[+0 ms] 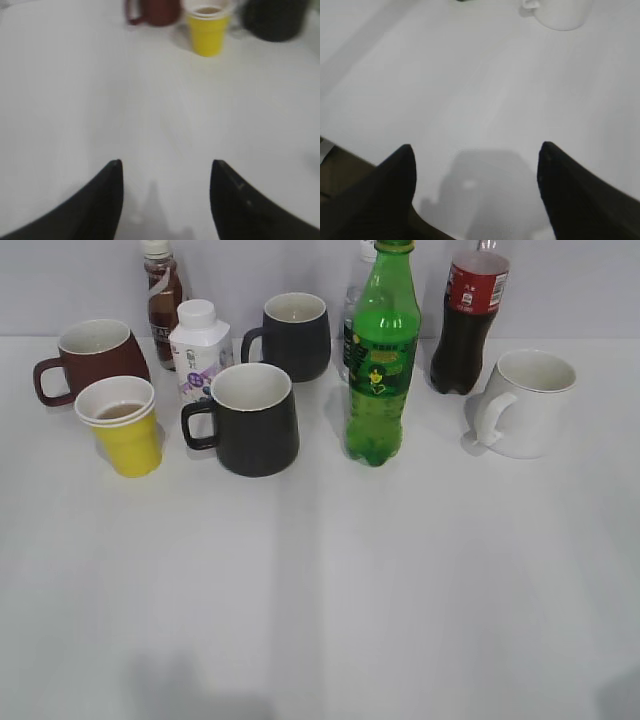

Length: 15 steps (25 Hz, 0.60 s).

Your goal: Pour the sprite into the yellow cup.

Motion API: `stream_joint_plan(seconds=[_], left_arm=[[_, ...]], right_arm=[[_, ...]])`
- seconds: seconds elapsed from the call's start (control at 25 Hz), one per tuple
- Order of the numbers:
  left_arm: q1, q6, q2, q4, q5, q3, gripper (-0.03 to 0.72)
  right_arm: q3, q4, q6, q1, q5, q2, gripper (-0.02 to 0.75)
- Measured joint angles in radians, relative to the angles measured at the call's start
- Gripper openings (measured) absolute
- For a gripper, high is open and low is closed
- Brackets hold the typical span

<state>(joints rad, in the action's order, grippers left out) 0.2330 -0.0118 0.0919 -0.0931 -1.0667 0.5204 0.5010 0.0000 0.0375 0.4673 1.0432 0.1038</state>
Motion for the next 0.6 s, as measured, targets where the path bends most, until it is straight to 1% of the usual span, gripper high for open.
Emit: stream_joint_plan(seconds=[0.08, 0.16, 0.24, 0.32, 0.4, 0.6], left_arm=[[-0.108, 0.000, -0.024, -0.001, 0.000, 0.000, 0.425], [-0.178, 0.000, -0.058, -0.002, 0.000, 0.000, 0.424], [-0.222, 0.000, -0.092, -0.002, -0.001, 0.000, 0.421], [-0.241, 0.000, -0.099, -0.004, 0.000, 0.000, 0.419], [-0.245, 0.001, -0.099, -0.005, 0.000, -0.001, 0.418], [-0.239, 0.002, -0.099, -0.005, 0.000, -0.002, 0.403]], right_arm=[[0.000, 0.000, 0.000, -0.085, 0.000, 0.000, 0.564], [0.000, 0.000, 0.000, -0.173, -0.001, 0.000, 0.564], [0.000, 0.000, 0.000, -0.254, -0.001, -0.001, 0.564], [-0.001, 0.000, 0.000, -0.306, -0.003, -0.005, 0.564], [-0.001, 0.000, 0.000, -0.336, -0.003, -0.023, 0.564], [-0.001, 0.000, 0.000, -0.353, -0.004, -0.106, 0.564]])
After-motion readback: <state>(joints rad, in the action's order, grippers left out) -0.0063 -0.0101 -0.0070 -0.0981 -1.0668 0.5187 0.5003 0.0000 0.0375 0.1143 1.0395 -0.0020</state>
